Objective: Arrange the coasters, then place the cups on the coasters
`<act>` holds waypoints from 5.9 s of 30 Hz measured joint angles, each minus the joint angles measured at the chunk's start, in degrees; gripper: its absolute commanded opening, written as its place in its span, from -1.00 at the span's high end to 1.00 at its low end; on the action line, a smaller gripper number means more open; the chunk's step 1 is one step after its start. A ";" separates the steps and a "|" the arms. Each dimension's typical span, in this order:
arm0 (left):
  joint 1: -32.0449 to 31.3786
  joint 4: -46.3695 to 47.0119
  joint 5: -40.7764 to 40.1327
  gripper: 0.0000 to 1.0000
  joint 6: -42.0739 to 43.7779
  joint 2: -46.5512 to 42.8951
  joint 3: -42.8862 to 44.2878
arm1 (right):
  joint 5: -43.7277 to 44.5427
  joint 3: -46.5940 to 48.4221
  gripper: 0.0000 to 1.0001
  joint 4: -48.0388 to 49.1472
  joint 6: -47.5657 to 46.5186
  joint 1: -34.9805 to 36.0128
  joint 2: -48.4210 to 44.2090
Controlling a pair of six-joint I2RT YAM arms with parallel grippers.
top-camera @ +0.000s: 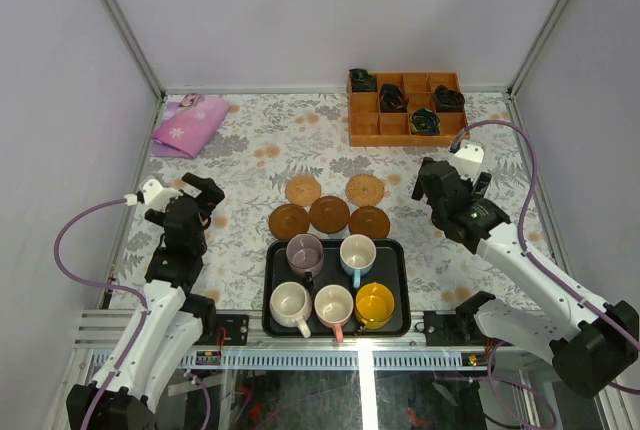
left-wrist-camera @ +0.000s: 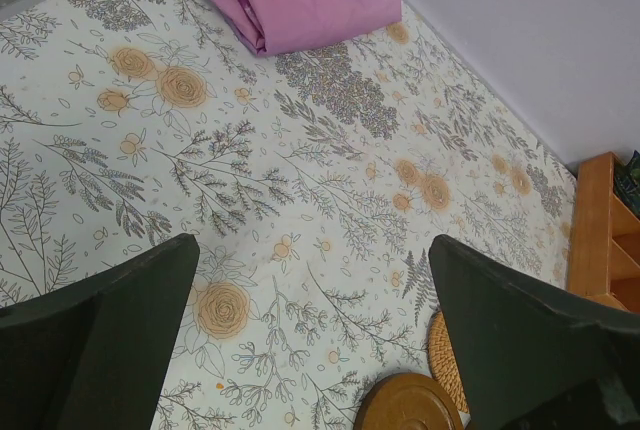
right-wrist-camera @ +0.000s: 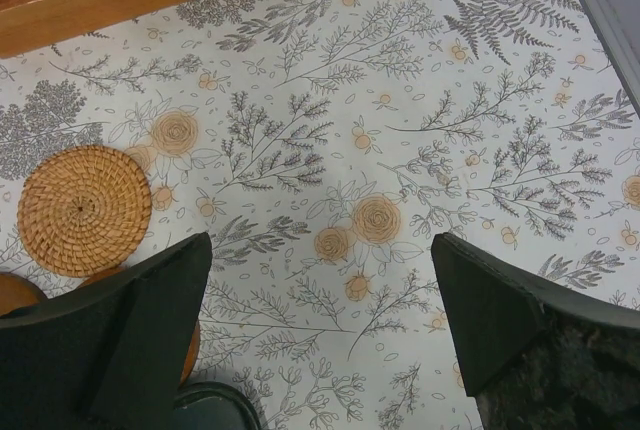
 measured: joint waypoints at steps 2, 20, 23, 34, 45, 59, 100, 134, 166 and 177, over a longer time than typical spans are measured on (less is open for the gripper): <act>0.00 0.00 0.00 -1.00 0.00 0.02 0.00 | 0.02 -0.13 -0.98 0.00 0.02 0.00 0.00; 0.00 0.50 1.46 -0.66 0.20 0.04 -0.02 | -0.07 -2.45 -0.99 0.50 0.04 0.00 -3.65; 0.00 2.67 4.94 -0.35 1.36 0.68 -0.24 | -0.50 -2.54 -0.54 0.59 0.04 0.00 -2.89; 0.00 11.85 22.67 1.00 5.44 17.88 -0.63 | -9.53 -3.08 1.00 5.81 -0.02 0.00 5.42; -2.38 19.17 33.94 1.00 5.31 28.72 -0.50 | -25.46 -3.48 1.00 14.51 0.02 0.00 17.73; -6.45 22.05 36.81 1.00 3.63 35.34 0.68 | -42.49 -4.15 1.00 24.74 1.95 0.00 29.33; -5.09 7.89 17.57 1.00 -4.81 43.32 8.22 | -23.30 2.54 1.00 6.38 4.46 -12.33 33.33; -10.95 16.15 40.81 1.00 -2.19 51.47 8.28 | -40.11 3.65 1.00 17.25 -1.92 -11.32 29.42; 4.24 8.37 28.09 1.00 -5.88 57.92 18.84 | -54.18 17.44 1.00 22.34 -3.37 3.02 47.39; 6.82 9.46 30.14 1.00 -6.67 62.53 23.19 | -55.93 20.33 1.00 21.86 -3.45 5.75 51.43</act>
